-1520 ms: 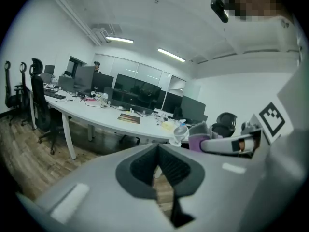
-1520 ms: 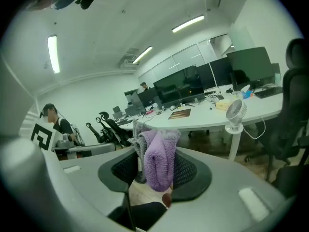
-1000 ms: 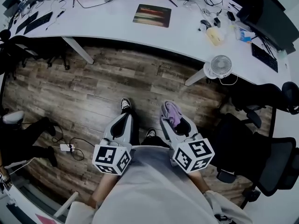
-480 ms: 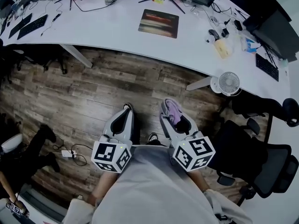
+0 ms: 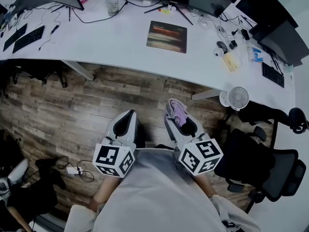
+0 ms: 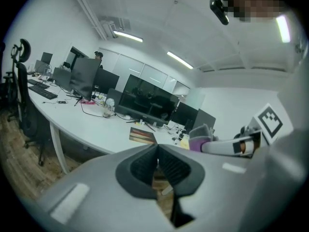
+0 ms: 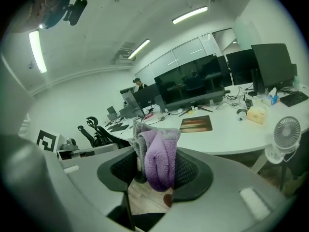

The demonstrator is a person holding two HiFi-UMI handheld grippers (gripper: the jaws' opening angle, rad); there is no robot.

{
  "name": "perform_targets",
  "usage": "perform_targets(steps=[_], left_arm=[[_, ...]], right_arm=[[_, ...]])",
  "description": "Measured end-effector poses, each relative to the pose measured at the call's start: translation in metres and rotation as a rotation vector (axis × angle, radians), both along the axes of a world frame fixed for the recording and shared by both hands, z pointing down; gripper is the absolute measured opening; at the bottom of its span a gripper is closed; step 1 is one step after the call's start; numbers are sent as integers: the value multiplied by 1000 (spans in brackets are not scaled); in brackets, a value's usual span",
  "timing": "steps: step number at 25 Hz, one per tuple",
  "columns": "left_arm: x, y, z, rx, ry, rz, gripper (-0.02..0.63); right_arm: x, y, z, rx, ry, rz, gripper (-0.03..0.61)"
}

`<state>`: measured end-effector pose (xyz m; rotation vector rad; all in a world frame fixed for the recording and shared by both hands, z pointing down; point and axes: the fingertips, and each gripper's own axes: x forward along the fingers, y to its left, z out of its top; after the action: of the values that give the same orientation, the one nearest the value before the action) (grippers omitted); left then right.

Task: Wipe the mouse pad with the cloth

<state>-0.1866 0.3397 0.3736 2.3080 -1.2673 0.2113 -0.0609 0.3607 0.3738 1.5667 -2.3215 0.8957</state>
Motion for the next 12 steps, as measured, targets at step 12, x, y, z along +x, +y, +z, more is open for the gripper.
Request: perform_targets(steps=[12], left_arm=[[-42, -59, -4, 24, 28, 36, 0]], right_arm=[[-36, -58, -1, -13, 68, 62, 178]])
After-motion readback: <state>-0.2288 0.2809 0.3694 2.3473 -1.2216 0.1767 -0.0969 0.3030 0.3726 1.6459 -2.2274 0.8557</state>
